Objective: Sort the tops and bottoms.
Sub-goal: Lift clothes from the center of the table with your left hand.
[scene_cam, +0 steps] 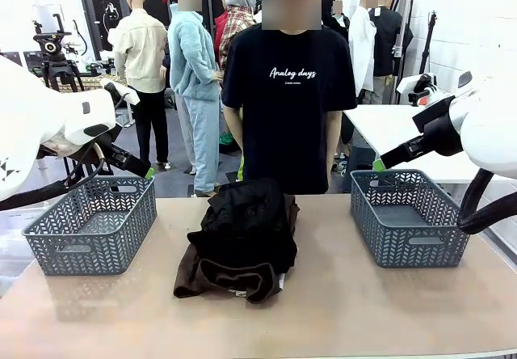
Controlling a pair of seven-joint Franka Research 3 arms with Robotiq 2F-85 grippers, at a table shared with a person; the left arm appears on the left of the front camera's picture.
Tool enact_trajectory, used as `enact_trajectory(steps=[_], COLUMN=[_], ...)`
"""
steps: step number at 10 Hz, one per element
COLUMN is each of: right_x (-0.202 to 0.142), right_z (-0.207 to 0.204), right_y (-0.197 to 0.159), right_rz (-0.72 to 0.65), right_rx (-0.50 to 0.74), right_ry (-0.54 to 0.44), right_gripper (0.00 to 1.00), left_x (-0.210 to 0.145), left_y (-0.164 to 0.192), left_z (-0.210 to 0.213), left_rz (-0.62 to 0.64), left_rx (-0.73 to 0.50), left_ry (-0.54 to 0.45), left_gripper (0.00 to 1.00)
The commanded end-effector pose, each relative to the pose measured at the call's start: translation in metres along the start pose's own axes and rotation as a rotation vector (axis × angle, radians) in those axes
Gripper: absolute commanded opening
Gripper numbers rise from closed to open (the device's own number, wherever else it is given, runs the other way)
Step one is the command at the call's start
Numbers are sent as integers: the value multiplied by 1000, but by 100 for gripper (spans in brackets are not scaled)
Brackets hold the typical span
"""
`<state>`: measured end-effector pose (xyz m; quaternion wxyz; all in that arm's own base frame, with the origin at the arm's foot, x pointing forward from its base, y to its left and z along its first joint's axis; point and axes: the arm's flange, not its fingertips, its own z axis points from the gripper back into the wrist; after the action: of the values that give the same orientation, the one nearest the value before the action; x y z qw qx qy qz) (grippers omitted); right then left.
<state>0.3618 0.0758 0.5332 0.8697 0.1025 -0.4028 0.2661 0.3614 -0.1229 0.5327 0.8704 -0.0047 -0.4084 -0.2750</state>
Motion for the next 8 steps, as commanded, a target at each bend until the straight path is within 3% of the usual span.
enact_trajectory(steps=[1, 2, 4, 6, 8], right_x=[-1, -1, -1, -1, -1], right_z=[-1, -1, -1, -1, -1], right_y=[-1, -1, -1, -1, -1], right_rz=[2, 2, 2, 2, 2], right_rx=[1, 1, 1, 1, 1], right_ry=[2, 2, 2, 2, 2], right_gripper=[100, 100, 100, 100, 100], left_x=[-1, 0, 37, 73, 85], left_y=[1, 0, -15, -31, -46], left_z=[-1, 0, -21, -67, -109], left_rz=[1, 0, -15, 15, 86], left_rx=[-13, 0, 17, 24, 30], left_ry=[-15, 0, 4, 101, 165], left_gripper=[100, 100, 100, 100, 100])
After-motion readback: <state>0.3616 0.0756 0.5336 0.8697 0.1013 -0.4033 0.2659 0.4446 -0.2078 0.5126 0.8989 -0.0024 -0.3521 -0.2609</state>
